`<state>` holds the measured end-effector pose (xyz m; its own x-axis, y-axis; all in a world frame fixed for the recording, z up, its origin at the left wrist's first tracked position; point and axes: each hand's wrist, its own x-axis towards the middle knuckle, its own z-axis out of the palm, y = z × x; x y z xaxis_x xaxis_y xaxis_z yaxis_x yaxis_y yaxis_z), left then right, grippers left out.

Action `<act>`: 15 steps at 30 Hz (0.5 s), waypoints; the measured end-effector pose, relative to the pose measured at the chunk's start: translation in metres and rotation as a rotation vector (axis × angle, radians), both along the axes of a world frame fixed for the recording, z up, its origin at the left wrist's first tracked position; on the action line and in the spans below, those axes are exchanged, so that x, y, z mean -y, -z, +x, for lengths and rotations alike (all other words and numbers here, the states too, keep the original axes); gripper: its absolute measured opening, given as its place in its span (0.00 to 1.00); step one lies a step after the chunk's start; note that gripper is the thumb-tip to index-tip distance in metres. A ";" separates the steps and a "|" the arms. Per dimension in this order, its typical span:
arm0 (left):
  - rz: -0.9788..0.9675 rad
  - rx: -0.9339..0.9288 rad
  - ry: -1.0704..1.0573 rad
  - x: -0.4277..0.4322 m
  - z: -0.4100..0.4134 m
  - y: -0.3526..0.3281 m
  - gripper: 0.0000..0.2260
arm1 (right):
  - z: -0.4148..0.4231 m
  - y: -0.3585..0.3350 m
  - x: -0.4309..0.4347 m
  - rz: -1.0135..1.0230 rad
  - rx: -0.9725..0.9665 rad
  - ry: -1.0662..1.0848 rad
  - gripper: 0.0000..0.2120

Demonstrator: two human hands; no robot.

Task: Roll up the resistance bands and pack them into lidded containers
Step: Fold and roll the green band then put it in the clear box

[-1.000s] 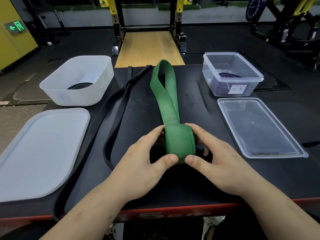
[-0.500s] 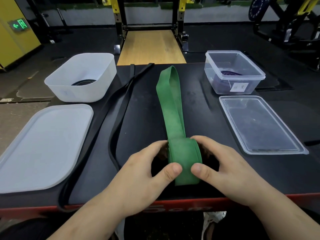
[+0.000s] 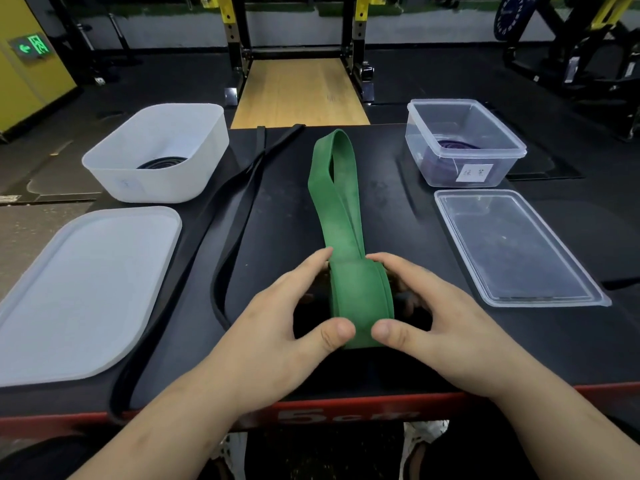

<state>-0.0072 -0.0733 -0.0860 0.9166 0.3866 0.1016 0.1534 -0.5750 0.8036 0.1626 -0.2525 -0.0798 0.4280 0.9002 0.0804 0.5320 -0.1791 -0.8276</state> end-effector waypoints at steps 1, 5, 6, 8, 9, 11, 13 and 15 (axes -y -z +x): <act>0.014 -0.006 0.012 0.000 -0.001 0.000 0.38 | 0.001 0.000 0.000 -0.008 0.007 0.005 0.36; 0.059 -0.032 0.000 -0.001 0.001 0.000 0.36 | 0.003 0.001 0.002 -0.019 0.009 -0.014 0.39; 0.062 -0.033 -0.007 -0.002 0.004 0.000 0.36 | 0.003 0.001 0.001 -0.017 0.003 -0.011 0.40; 0.048 -0.026 -0.011 -0.003 0.008 -0.001 0.36 | 0.005 0.003 -0.002 -0.010 0.002 0.006 0.39; 0.035 -0.019 -0.007 -0.004 0.009 -0.001 0.36 | 0.005 0.003 -0.003 -0.007 0.006 0.012 0.38; 0.009 -0.012 0.013 -0.006 0.008 -0.002 0.37 | 0.006 0.005 -0.005 -0.008 0.016 0.015 0.39; -0.002 -0.023 0.050 -0.006 0.007 -0.001 0.38 | 0.007 0.005 -0.003 -0.022 0.016 0.001 0.41; -0.007 -0.024 0.054 -0.008 0.007 0.001 0.38 | 0.008 0.005 -0.003 -0.029 0.001 -0.024 0.40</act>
